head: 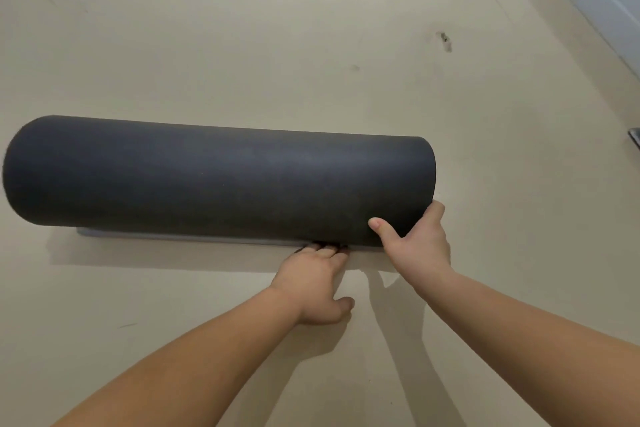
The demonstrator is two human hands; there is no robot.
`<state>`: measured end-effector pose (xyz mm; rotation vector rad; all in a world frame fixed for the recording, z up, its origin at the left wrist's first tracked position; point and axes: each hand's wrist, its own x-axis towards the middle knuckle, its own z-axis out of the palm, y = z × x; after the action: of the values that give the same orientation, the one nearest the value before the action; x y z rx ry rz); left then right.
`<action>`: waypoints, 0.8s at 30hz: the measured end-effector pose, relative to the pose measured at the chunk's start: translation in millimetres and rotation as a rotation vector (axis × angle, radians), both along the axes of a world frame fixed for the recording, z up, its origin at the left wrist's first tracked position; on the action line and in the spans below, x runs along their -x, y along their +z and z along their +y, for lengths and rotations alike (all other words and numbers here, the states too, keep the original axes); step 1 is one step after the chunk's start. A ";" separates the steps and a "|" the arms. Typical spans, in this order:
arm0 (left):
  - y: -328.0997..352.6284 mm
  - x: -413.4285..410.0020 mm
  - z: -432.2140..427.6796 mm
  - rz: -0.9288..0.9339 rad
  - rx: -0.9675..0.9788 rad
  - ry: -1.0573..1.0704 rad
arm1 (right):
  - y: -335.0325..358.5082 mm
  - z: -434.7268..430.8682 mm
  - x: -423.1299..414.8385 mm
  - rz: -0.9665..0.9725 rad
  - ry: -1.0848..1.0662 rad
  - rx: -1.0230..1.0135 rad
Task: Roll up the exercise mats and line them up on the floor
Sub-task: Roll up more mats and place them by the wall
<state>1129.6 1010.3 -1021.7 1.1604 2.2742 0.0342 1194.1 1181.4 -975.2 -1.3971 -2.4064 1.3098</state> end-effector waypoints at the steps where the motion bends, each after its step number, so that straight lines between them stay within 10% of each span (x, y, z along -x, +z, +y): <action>1: 4.6 2.8 -1.7 -0.026 0.044 -0.021 | 0.1 1.6 -1.1 0.017 0.011 0.023; 9: 97.2 59.0 -25.4 0.369 -0.376 -0.016 | 17.9 16.9 7.9 -0.031 0.087 0.123; 13: 119.2 124.0 -52.4 0.395 0.000 0.208 | 36.3 16.2 23.0 -0.216 0.090 -0.139; 17: 97.4 109.4 -69.2 0.430 -0.068 0.298 | 81.1 6.5 53.3 -0.252 0.651 -0.640; 24: 85.8 49.2 -115.3 0.382 -0.271 0.480 | 95.8 -55.4 104.2 -0.382 1.132 -0.652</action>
<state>1080.4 894.9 -935.8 0.7629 2.9184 0.3410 1089.8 1125.9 -879.4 -0.0322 -3.5386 0.1167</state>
